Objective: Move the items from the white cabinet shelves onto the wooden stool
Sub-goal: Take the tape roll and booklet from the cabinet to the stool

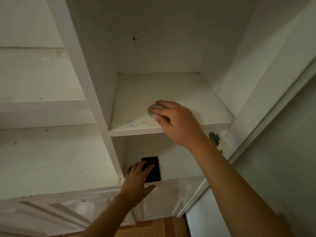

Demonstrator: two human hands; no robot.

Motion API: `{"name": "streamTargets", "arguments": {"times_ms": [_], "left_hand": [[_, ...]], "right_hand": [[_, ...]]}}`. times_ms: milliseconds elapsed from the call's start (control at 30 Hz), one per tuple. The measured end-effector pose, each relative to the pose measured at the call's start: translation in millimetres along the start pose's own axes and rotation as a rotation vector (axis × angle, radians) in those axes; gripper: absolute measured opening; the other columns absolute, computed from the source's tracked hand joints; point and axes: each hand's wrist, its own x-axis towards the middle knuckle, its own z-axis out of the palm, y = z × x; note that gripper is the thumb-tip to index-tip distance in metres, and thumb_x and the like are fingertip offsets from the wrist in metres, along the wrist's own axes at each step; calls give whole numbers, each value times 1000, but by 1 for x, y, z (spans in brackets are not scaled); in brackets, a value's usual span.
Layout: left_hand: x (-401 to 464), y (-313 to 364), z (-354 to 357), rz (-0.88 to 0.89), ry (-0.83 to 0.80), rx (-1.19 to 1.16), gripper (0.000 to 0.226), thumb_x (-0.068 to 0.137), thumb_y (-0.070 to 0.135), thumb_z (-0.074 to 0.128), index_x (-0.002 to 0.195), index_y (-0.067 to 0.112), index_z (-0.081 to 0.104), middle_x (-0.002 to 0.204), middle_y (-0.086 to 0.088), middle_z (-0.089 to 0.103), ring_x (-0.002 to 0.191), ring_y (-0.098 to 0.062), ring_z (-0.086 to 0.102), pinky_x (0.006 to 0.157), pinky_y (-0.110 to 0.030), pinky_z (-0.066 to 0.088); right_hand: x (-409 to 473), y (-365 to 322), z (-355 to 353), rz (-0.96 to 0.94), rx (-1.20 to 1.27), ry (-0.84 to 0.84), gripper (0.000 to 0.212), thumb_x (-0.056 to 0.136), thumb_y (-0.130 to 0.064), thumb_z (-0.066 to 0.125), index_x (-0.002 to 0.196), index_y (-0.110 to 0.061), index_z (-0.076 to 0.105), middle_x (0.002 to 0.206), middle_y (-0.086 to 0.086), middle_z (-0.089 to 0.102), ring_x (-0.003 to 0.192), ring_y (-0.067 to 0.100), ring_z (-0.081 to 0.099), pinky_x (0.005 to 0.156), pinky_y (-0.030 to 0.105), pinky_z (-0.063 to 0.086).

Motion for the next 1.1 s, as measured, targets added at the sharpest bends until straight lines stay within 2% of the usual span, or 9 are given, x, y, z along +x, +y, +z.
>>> {"name": "streamTargets", "arguments": {"times_ms": [67, 167, 300, 433, 533, 633, 700, 900, 1100], "left_hand": [[9, -6, -5, -9, -13, -2, 90, 87, 70, 61, 162, 42, 19, 171, 2, 10, 158, -26, 14, 129, -48, 20], [18, -11, -9, 8, -89, 33, 96, 87, 72, 60, 164, 39, 13, 174, 2, 0, 162, -23, -1, 129, -49, 0], [19, -14, -8, 16, -104, 38, 96, 87, 72, 59, 164, 41, 10, 175, 5, 1, 162, -18, -5, 125, -43, -11], [17, -15, -13, 28, -98, -9, 94, 85, 68, 62, 164, 39, 19, 173, 4, 10, 161, -18, 4, 129, -45, -2], [14, -11, -18, 34, -56, -55, 94, 81, 64, 69, 161, 35, 30, 169, 3, 24, 156, -20, 22, 130, -41, 12], [11, -6, -23, 13, -16, -166, 97, 69, 62, 78, 153, 34, 40, 151, 7, 42, 138, -19, 44, 121, -35, 36], [7, -4, -25, 0, -9, -204, 98, 64, 63, 80, 149, 34, 41, 142, 9, 44, 129, -15, 48, 113, -32, 45], [-14, 5, -31, -20, 101, -260, 92, 64, 64, 81, 142, 32, 44, 143, 9, 40, 128, -15, 49, 110, -32, 48], [-49, 22, -58, -41, 200, -304, 86, 69, 64, 81, 141, 34, 43, 148, 13, 34, 130, -11, 46, 110, -28, 49]], "right_hand": [[0, 0, 0, 3, 5, -5, 31, 106, -30, 58, 131, -23, 74, 147, 3, 63, 136, 25, 57, 109, 48, 50], [0, 0, 0, 3, 7, -6, 30, 106, -29, 59, 132, -23, 74, 147, 3, 63, 137, 24, 57, 110, 47, 49], [0, 1, 0, 7, 9, -3, 30, 106, -30, 59, 132, -25, 74, 147, 1, 63, 137, 22, 56, 111, 44, 48], [0, 2, 2, 10, 8, -4, 30, 106, -30, 59, 132, -25, 74, 147, 0, 63, 137, 21, 56, 110, 41, 47], [0, 2, 2, 11, 5, 2, 30, 106, -29, 59, 132, -25, 74, 147, 0, 63, 137, 21, 56, 109, 39, 46], [0, 1, 2, 11, 4, 2, 29, 106, -29, 59, 131, -25, 74, 147, 0, 63, 136, 21, 56, 109, 38, 45], [0, 1, 2, 13, 2, -1, 30, 106, -29, 59, 132, -25, 74, 147, 0, 63, 137, 21, 56, 109, 38, 45], [2, 0, 0, 68, 86, -19, 32, 102, -37, 65, 132, -28, 74, 149, -5, 60, 138, 16, 53, 114, 38, 44], [4, 4, 4, 55, 129, 10, 31, 99, -34, 71, 129, -26, 75, 140, -4, 65, 129, 16, 58, 106, 32, 47]]}}
